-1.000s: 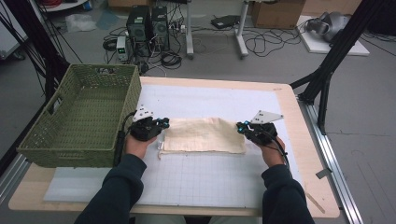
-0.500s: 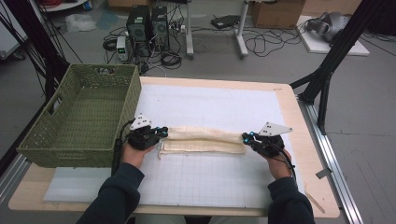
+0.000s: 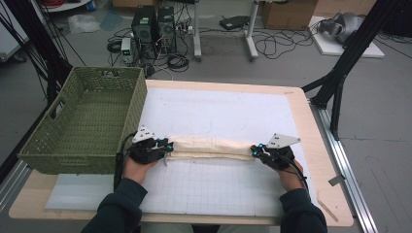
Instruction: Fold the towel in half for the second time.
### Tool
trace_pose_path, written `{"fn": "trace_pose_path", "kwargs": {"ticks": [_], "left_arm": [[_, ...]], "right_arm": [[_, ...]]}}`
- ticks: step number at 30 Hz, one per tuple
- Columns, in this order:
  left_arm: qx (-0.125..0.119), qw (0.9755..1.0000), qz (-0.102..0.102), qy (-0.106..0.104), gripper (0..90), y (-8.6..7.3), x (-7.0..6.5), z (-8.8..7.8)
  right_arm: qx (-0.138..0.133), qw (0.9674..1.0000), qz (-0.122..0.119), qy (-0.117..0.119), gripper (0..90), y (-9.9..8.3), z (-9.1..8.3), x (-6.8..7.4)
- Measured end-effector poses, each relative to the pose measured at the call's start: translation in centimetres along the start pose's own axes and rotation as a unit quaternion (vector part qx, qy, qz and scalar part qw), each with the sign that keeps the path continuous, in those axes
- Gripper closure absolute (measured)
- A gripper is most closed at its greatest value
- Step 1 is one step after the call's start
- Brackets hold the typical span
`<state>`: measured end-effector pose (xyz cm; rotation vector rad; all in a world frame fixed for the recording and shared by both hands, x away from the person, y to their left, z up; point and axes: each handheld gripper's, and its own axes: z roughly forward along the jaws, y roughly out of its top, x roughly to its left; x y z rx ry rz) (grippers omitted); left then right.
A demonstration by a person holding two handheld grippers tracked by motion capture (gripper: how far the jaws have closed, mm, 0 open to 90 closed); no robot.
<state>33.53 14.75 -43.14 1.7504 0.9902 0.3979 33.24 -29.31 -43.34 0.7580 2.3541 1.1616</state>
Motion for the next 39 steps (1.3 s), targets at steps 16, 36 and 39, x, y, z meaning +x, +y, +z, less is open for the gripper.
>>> {"fn": "trace_pose_path", "kwargs": {"ticks": [16, 36, 39], "left_arm": [[0.047, 0.9987, 0.003, -0.020, 69.7, 0.9, -0.7, 3.8], [0.084, 0.9961, 0.022, -0.016, 71.4, -0.5, -1.0, 3.7], [0.084, 0.9961, 0.022, -0.016, 71.9, -0.6, -1.0, 3.6]], "right_arm": [[0.003, 1.0000, 0.000, 0.001, 83.8, 0.0, -0.2, 0.1], [-0.007, 0.9941, 0.104, -0.031, 51.3, 4.5, 4.0, 4.5], [0.027, 0.9951, 0.090, -0.029, 52.1, 3.8, 5.2, 4.7]]}}
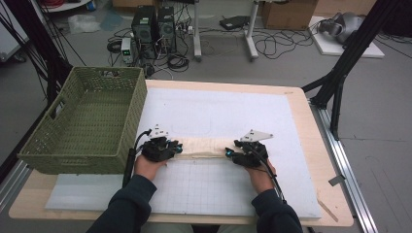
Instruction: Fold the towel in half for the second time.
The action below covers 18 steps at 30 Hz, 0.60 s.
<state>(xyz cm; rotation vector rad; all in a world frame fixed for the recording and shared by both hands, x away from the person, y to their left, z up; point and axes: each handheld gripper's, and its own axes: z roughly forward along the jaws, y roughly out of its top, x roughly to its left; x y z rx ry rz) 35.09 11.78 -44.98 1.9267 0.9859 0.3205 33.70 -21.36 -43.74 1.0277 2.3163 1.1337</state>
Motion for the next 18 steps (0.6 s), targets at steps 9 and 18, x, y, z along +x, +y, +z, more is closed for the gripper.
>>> {"fn": "trace_pose_path", "kwargs": {"ticks": [9, 18], "left_arm": [[0.007, 0.9999, 0.008, 0.000, 71.8, -0.1, -0.1, 0.0], [0.010, 0.9999, 0.008, 0.000, 71.3, -0.1, -0.1, 0.0]], "right_arm": [[0.013, 0.9996, 0.016, -0.018, 51.5, -1.5, -0.9, -1.9], [0.017, 0.9986, 0.029, -0.041, 54.6, -2.4, -3.0, -3.6]]}}
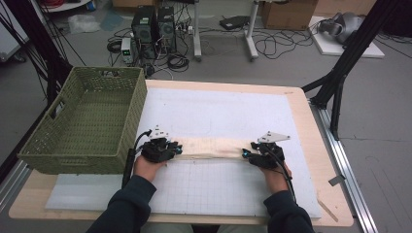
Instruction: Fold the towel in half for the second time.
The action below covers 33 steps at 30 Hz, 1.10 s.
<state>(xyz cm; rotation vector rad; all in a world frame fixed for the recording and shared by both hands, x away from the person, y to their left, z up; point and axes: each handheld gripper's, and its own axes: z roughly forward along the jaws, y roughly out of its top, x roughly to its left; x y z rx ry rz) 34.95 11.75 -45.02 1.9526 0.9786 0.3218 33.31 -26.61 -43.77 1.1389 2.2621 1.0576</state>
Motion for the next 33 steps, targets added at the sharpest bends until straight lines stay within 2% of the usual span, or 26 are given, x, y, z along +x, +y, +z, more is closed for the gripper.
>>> {"fn": "trace_pose_path", "kwargs": {"ticks": [4, 5, 6, 7, 11, 14, 17, 19, 21, 23, 24, 26, 31, 33], "left_arm": [[0.003, 1.0000, 0.007, 0.004, 71.4, 0.0, -0.1, 0.0], [0.004, 1.0000, 0.008, 0.004, 71.4, -0.1, -0.1, 0.0], [0.004, 1.0000, 0.008, 0.003, 71.3, 0.0, -0.1, 0.0], [0.004, 1.0000, 0.007, 0.003, 71.2, -0.1, -0.1, 0.0], [0.003, 1.0000, 0.007, 0.003, 70.7, -0.1, -0.2, 0.0], [0.001, 1.0000, 0.007, 0.002, 69.1, 0.0, -0.2, -0.2], [-0.027, 0.9995, 0.015, 0.007, 67.6, 0.2, -0.4, -0.8], [-0.037, 0.9992, 0.012, 0.008, 67.6, 0.3, -0.4, -1.0], [-0.030, 0.9995, 0.012, 0.007, 67.9, 0.2, -0.2, -1.0], [-0.015, 0.9997, 0.014, 0.008, 71.6, -0.2, -0.2, -0.7], [-0.004, 0.9999, 0.013, 0.006, 73.0, -0.3, -0.1, -0.6], [-0.002, 0.9998, 0.014, 0.012, 74.4, -0.3, -0.2, -0.5], [0.010, 0.9994, 0.025, 0.022, 79.2, -0.3, -0.3, -0.6], [0.015, 0.9992, 0.028, 0.023, 81.3, -0.3, -0.3, -0.6]], "right_arm": [[0.018, 0.9998, 0.007, -0.001, 54.9, -0.9, -0.4, -0.9], [0.021, 0.9996, 0.016, 0.007, 54.7, -1.3, -0.4, -1.1], [0.015, 0.9991, 0.036, 0.018, 54.3, -1.5, -0.4, -1.4], [0.013, 0.9988, 0.042, 0.022, 53.7, -1.7, -0.5, -1.6], [0.012, 0.9994, 0.026, 0.017, 52.6, -1.6, -0.5, -1.4], [0.008, 0.9996, 0.025, 0.014, 44.1, -1.5, -0.8, -1.6], [-0.024, 0.9994, 0.020, 0.013, 44.6, -1.1, -2.1, -2.0], [-0.052, 0.9984, 0.017, 0.017, 53.6, -0.8, -3.0, -2.0], [-0.073, 0.9972, 0.005, 0.017, 59.2, -0.5, -3.4, -1.7], [-0.078, 0.9968, -0.007, 0.014, 63.5, -0.4, -3.3, -1.4], [-0.075, 0.9969, -0.010, 0.019, 65.1, -0.4, -3.0, -1.2], [-0.059, 0.9978, -0.016, 0.025, 67.3, -0.4, -2.1, -0.8], [-0.002, 0.9996, -0.012, 0.025, 69.9, -1.0, 0.0, -0.8], [-0.001, 0.9995, -0.010, 0.029, 70.8, -1.1, 0.1, -1.1]]}}
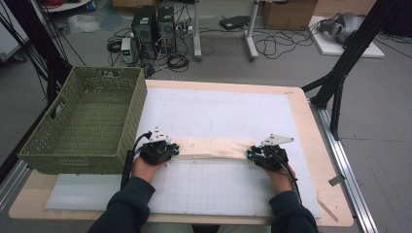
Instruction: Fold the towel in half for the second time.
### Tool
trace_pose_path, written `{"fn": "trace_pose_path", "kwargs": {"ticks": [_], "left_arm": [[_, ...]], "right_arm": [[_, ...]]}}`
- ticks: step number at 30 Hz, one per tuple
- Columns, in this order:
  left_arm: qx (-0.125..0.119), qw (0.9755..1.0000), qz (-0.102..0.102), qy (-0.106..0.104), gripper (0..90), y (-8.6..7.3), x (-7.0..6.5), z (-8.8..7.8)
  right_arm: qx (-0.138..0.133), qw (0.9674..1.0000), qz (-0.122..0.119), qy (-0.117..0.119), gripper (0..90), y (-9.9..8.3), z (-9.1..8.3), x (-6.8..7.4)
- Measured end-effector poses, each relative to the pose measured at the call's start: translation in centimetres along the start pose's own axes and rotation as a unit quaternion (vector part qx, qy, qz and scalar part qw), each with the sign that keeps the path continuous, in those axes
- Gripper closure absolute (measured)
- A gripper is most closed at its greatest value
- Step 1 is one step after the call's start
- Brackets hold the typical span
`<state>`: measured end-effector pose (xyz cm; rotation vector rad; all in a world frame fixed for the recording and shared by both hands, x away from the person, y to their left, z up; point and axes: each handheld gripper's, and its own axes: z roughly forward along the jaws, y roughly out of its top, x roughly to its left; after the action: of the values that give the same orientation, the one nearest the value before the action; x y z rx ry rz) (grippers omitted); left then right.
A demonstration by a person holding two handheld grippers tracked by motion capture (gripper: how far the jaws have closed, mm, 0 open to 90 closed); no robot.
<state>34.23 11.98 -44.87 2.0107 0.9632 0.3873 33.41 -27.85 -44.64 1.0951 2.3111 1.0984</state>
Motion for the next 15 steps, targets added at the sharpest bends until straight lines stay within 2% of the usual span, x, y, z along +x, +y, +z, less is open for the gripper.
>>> {"fn": "trace_pose_path", "kwargs": {"ticks": [4, 8, 11, 13, 15], "left_arm": [[0.001, 1.0000, 0.003, 0.003, 83.2, 0.0, -0.1, -0.1], [-0.005, 1.0000, -0.003, 0.002, 82.0, 0.0, 0.1, -0.4], [-0.043, 0.9990, -0.007, -0.008, 79.1, 0.1, 0.3, -1.2], [-0.079, 0.9967, -0.009, -0.014, 78.6, 0.4, 0.5, -2.0], [-0.115, 0.9931, -0.009, -0.020, 73.3, 0.6, 0.6, -2.7]], "right_arm": [[0.007, 0.9999, 0.009, 0.005, 70.6, -0.2, -0.4, -0.2], [0.008, 0.9999, -0.005, 0.006, 65.1, -0.2, -0.8, 0.0], [-0.009, 0.9999, -0.011, 0.008, 60.2, -0.2, -1.9, 0.1], [-0.021, 0.9997, -0.009, 0.005, 57.0, -0.1, -2.7, 0.0], [-0.039, 0.9992, -0.010, -0.005, 53.9, 0.1, -3.9, -0.3]]}}
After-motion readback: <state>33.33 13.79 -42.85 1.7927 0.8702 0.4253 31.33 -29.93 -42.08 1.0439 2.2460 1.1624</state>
